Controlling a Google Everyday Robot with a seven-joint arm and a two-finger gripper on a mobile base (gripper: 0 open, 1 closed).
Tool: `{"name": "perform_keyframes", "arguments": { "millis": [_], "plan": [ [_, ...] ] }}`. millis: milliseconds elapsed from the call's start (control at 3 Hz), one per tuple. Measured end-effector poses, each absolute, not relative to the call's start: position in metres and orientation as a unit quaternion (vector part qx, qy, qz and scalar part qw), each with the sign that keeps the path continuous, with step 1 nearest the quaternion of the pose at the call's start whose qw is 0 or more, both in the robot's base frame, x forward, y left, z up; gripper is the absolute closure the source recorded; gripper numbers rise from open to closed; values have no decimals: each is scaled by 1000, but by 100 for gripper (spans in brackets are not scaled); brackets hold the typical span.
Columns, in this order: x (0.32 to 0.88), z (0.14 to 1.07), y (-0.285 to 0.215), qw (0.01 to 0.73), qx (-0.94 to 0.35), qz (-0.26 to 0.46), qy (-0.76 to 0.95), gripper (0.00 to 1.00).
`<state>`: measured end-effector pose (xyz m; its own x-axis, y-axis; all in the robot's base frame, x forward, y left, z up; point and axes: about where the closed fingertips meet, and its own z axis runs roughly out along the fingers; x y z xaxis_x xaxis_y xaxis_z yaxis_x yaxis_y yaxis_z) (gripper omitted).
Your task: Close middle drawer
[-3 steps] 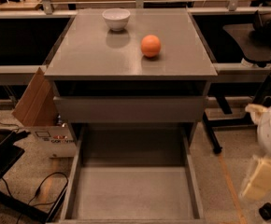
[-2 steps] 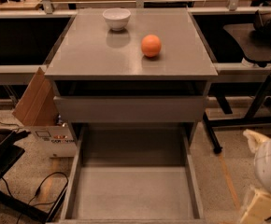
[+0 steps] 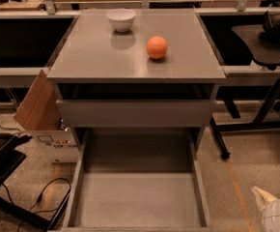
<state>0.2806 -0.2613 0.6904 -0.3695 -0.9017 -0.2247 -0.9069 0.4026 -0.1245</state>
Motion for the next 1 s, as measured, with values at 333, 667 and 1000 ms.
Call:
{"name": "perform_keyframes", "arguments": {
  "millis": [333,667,1000],
  "plan": [
    [281,690,-261,129,-546,10,827,0],
    [279,666,-258,128,-549,13,826,0],
    [271,611,-250,120,-558,25,821,18]
  ]
}}
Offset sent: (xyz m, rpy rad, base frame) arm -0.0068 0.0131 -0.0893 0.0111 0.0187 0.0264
